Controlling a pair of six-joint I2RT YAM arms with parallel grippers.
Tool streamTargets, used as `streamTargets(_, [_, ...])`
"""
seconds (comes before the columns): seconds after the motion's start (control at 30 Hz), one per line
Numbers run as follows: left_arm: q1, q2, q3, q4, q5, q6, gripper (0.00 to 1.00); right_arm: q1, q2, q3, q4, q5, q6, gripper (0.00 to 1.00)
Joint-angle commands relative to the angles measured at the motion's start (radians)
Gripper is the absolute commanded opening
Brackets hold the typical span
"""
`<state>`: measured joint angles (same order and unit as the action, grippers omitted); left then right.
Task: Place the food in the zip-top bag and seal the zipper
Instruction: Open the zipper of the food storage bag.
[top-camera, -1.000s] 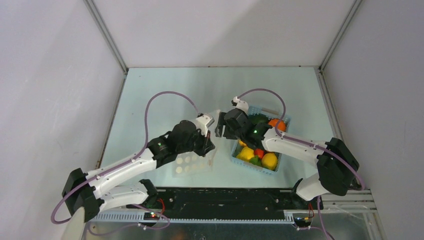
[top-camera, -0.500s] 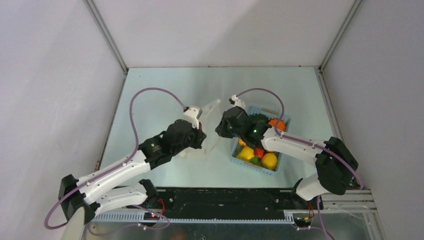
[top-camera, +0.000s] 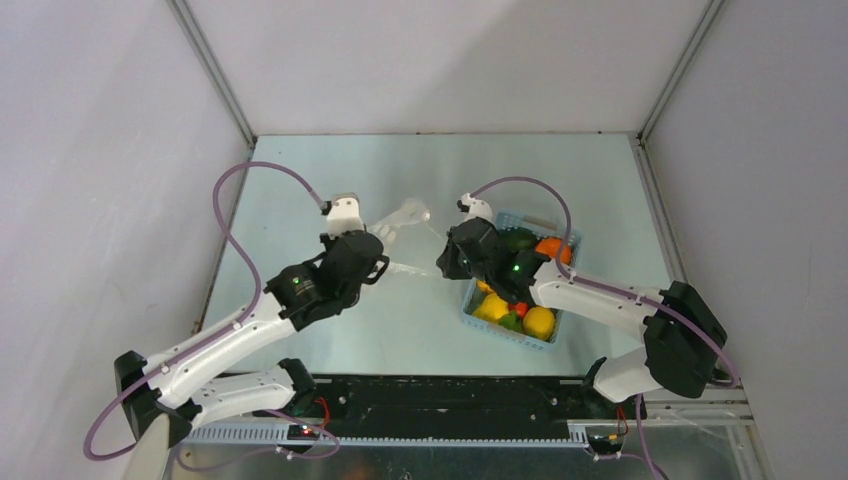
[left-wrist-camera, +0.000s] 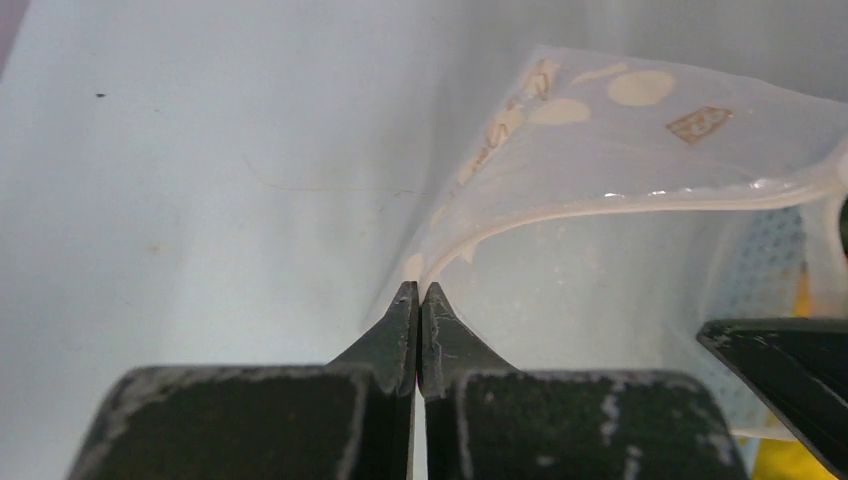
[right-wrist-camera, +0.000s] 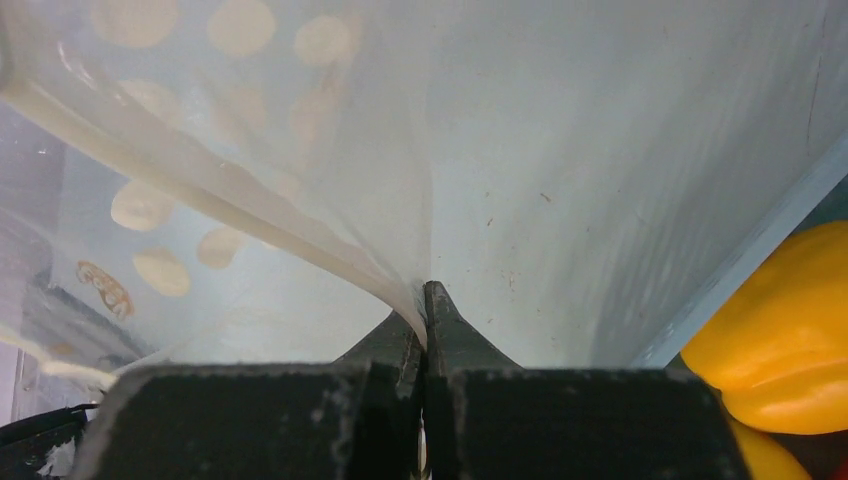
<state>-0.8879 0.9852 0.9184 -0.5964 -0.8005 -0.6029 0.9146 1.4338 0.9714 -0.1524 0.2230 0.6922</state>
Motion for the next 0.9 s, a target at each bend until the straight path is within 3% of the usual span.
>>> streamTargets(0.0, [-0.003, -0.018, 0.048, -0.083, -0.176, -0.04, 0.0, 0.004, -0.036, -0.007, 0.005, 0.046, -0.069, 0.0])
streamTargets(0.17, [-0.002, -0.028, 0.03, -0.069, -0.149, -0.023, 0.0, 0.001, -0.033, -0.007, 0.051, -0.002, -0.108, 0.0])
streamTargets(0.27, [-0.002, -0.042, 0.001, 0.0, -0.024, 0.028, 0.0, -0.001, -0.034, -0.007, 0.083, -0.047, -0.142, 0.03])
streamTargets(0.37, [-0.003, -0.046, -0.04, 0.125, 0.124, 0.12, 0.0, -0.004, -0.046, -0.003, 0.155, -0.109, -0.184, 0.18])
streamTargets(0.47, [-0.003, -0.037, -0.053, 0.202, 0.257, 0.156, 0.0, -0.007, -0.055, 0.013, 0.201, -0.197, -0.23, 0.51])
streamTargets(0.63, [-0.002, 0.018, -0.048, 0.253, 0.276, 0.173, 0.0, -0.02, -0.104, 0.035, 0.214, -0.23, -0.244, 0.83])
streamTargets(0.67, [-0.003, 0.027, -0.041, 0.248, 0.271, 0.168, 0.0, -0.021, -0.114, 0.035, 0.211, -0.225, -0.246, 0.94])
streamTargets(0.73, [-0.003, 0.054, -0.025, 0.238, 0.253, 0.16, 0.0, -0.024, -0.149, 0.036, 0.191, -0.209, -0.258, 0.99])
streamTargets(0.87, [-0.002, 0.089, 0.002, 0.221, 0.223, 0.141, 0.0, -0.036, -0.236, 0.03, 0.058, -0.103, -0.257, 0.99])
